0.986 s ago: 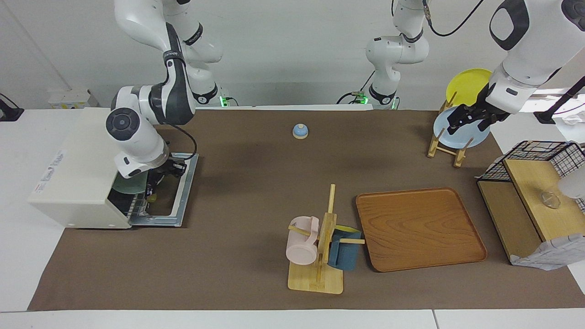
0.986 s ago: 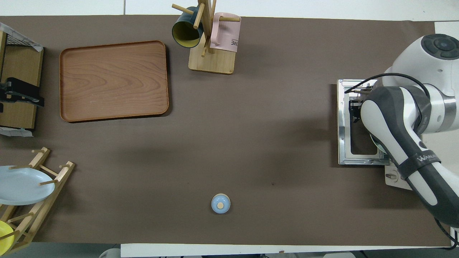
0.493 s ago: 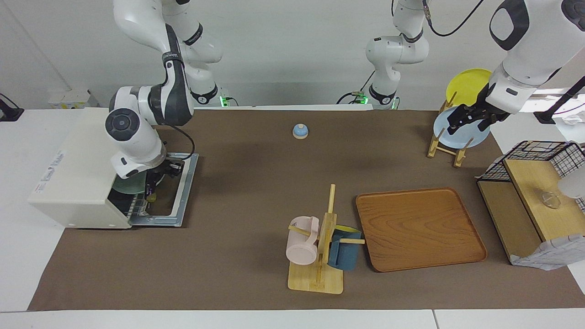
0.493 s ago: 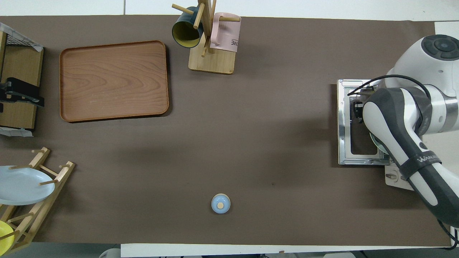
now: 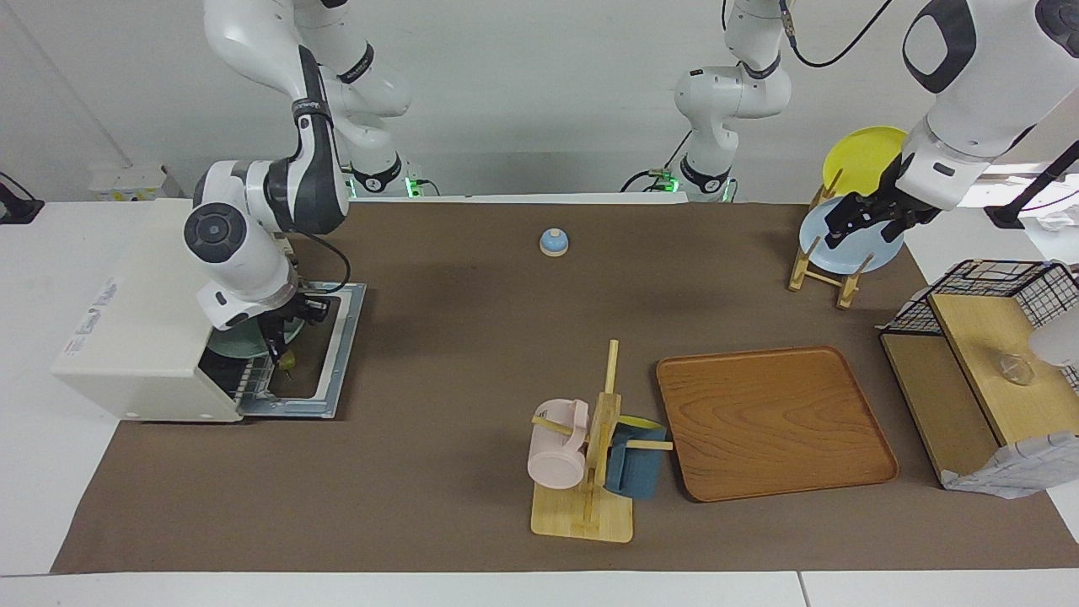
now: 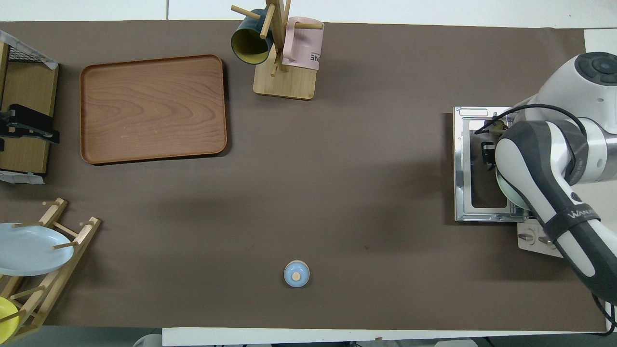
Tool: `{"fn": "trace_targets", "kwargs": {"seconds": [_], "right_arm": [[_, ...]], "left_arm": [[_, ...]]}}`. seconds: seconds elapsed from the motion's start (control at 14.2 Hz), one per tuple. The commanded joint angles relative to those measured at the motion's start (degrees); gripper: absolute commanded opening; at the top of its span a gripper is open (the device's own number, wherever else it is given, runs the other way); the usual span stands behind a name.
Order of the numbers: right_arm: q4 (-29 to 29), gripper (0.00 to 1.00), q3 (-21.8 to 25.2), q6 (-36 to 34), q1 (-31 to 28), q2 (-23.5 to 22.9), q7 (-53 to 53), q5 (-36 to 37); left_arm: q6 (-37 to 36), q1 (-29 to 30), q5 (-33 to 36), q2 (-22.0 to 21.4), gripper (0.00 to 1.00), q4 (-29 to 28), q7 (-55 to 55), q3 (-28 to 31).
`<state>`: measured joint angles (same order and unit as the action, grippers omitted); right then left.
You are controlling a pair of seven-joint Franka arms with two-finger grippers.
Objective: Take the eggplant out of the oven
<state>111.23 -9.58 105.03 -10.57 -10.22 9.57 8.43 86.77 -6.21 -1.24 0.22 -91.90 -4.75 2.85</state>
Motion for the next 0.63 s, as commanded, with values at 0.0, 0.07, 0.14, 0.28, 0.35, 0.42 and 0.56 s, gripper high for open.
{"fn": "trace_targets", "kwargs": {"seconds": [0.0,0.07,0.14,0.28,0.35,0.42,0.56], "right_arm": [[3.72,0.33,-0.97,3.25,-1.21,1.87,-1.4,0.54],[4.42,0.32,-0.97,3.69,-1.12,1.87,-1.31,0.54],[4.52,0.28,-0.97,3.87,-1.12,1.87,-1.4,0.54],[4.61,0.08,-0.97,3.87,-0.86,1.87,-1.83,1.85],[4.61,0.0,-0.97,3.61,-0.33,1.87,-2.62,3.42],[4.43,0.0,-1.06,3.08,1.07,1.87,-2.54,5.0],[3.56,0.0,-1.06,2.12,4.84,1.7,-0.88,5.63]], "left_arm": [[-0.38,0.85,-0.08,-0.39,1.0,-0.38,-0.52,-0.56],[-0.38,0.85,-0.08,-0.39,1.0,-0.38,-0.52,-0.56],[-0.47,0.94,-0.08,-0.39,1.0,-0.38,-0.52,-0.56],[-0.38,0.85,-0.08,-0.39,1.0,-0.38,-0.52,-0.56],[-0.38,0.85,-0.08,-0.39,1.0,-0.38,-0.52,-0.56],[-0.38,0.85,-0.08,-0.39,1.0,-0.38,-0.52,-0.56],[-0.38,0.85,-0.08,-0.39,1.0,-0.38,-0.52,-0.56]]}}
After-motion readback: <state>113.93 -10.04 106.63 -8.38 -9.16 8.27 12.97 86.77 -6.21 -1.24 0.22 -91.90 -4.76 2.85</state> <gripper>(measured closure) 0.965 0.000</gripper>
